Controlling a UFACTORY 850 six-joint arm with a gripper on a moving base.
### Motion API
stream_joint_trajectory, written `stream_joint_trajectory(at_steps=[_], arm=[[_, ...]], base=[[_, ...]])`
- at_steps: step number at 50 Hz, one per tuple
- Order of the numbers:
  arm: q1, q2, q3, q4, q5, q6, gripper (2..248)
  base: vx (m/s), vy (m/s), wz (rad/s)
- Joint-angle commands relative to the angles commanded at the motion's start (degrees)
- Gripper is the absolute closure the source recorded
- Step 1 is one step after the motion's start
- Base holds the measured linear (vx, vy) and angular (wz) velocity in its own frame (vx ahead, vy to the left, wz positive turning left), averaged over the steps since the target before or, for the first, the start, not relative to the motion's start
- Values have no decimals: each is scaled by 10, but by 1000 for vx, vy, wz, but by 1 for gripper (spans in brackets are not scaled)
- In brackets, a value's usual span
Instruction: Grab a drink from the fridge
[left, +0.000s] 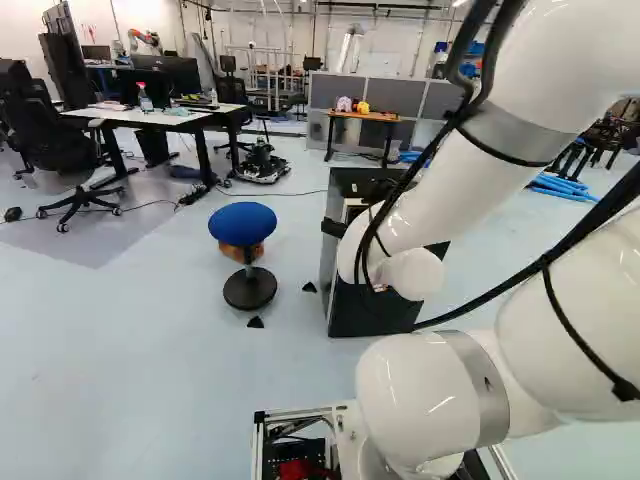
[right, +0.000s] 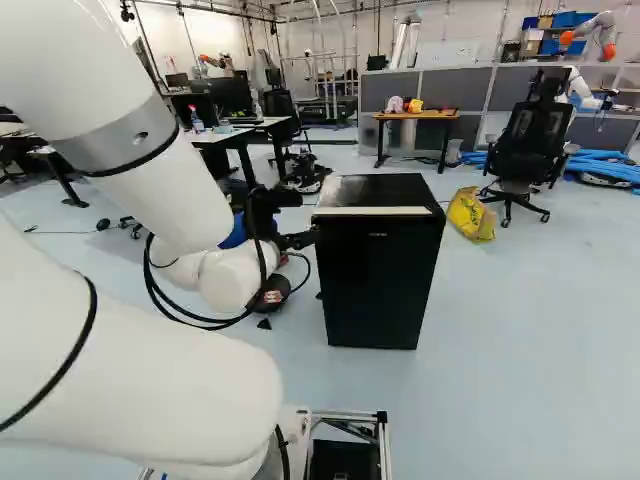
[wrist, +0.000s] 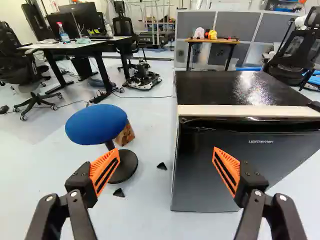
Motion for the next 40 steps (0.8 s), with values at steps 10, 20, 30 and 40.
stream_joint_trajectory(at_steps=[10,20,30,40], arm=[[0,0,0,0,0,0,3],[0,0,0,0,0,0,3],[0,0,0,0,0,0,3],[0,0,0,0,0,0,3]], base=[[6,-7,-7],[-3,-36,-2],[-1,-18,2],[-1,-18,-1]])
